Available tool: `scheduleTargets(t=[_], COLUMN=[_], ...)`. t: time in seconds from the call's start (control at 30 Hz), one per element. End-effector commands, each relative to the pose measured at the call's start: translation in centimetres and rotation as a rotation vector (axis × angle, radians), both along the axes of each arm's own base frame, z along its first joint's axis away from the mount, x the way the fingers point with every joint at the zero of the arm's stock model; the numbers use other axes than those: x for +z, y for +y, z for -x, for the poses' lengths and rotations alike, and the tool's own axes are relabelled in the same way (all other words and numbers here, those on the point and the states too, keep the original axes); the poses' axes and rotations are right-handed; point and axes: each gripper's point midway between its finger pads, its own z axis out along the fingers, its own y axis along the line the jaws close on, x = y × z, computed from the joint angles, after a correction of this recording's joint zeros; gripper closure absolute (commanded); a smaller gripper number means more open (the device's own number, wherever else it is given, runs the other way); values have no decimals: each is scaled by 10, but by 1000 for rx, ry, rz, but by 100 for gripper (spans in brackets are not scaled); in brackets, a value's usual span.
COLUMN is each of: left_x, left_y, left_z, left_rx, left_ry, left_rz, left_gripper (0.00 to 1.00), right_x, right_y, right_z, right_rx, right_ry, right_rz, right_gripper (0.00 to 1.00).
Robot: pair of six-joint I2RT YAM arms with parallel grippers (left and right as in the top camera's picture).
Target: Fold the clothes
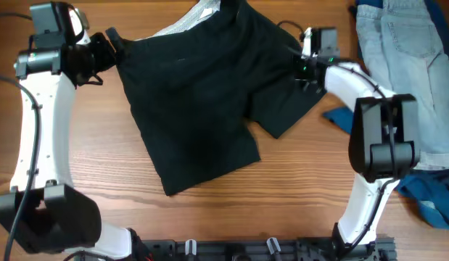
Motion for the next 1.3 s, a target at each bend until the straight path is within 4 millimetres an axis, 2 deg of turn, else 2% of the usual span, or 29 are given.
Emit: scheduleTargets(t=[0.0, 0.03, 0.07, 0.1, 0.13, 0.23, 0.33, 0.43, 0.53, 0.6, 0.67, 0.8, 0.93, 1.03, 1.13, 1.27], left_x=[-7, -7, -8, -9, -11, -20, -42, -72, -86, -83, -76, -64, -65, -67, -67, -67], left_y=[-10, -13, -16, -17, -14, 2, 26, 59, 88, 100, 117, 156, 196, 209, 211, 211], left_z=[-8, -8, -8, -8, -9, -8, -7, -10, -8, -11, -18, -24, -5, 5, 6, 6], left_rx=[-56, -64, -70, -71, -63, -21, 29, 98, 159, 183, 214, 286, 375, 407, 412, 412], left_ry=[-5, -5, -3, 0, 5, 34, 92, 144, 161, 136, 82, -2, 4, 17, 17, 18], left_rz=[-21, -21, -21, -22, -31, -35, -25, -15, -6, -10, -24, -60, -58, -54, -54, -54], left_gripper=[1, 0, 0, 0, 0, 0, 0, 0, 0, 0, 0, 0, 0, 0, 0, 0], right_x=[89, 114, 124, 129, 125, 111, 107, 98, 50, 23, 8, 2, 2, 2, 5, 3], right_y=[46, 67, 85, 107, 131, 184, 227, 273, 284, 279, 280, 303, 322, 331, 350, 352], right_z=[-21, -10, 4, 22, 46, 100, 139, 180, 226, 252, 271, 281, 292, 299, 315, 324], right_rx=[162, 243, 308, 351, 396, 491, 563, 654, 693, 702, 735, 842, 969, 1013, 1067, 1129], right_ry=[-62, -38, -9, 41, 113, 267, 337, 367, 435, 505, 526, 398, 277, 200, 151, 124], right_rz=[-142, -148, -129, -129, -138, -203, -193, -158, -27, 5, 38, 141, 258, 343, 337, 392], right_gripper=[65, 59, 48, 43, 39, 37, 35, 31, 28, 29, 29, 28, 28, 25, 21, 25])
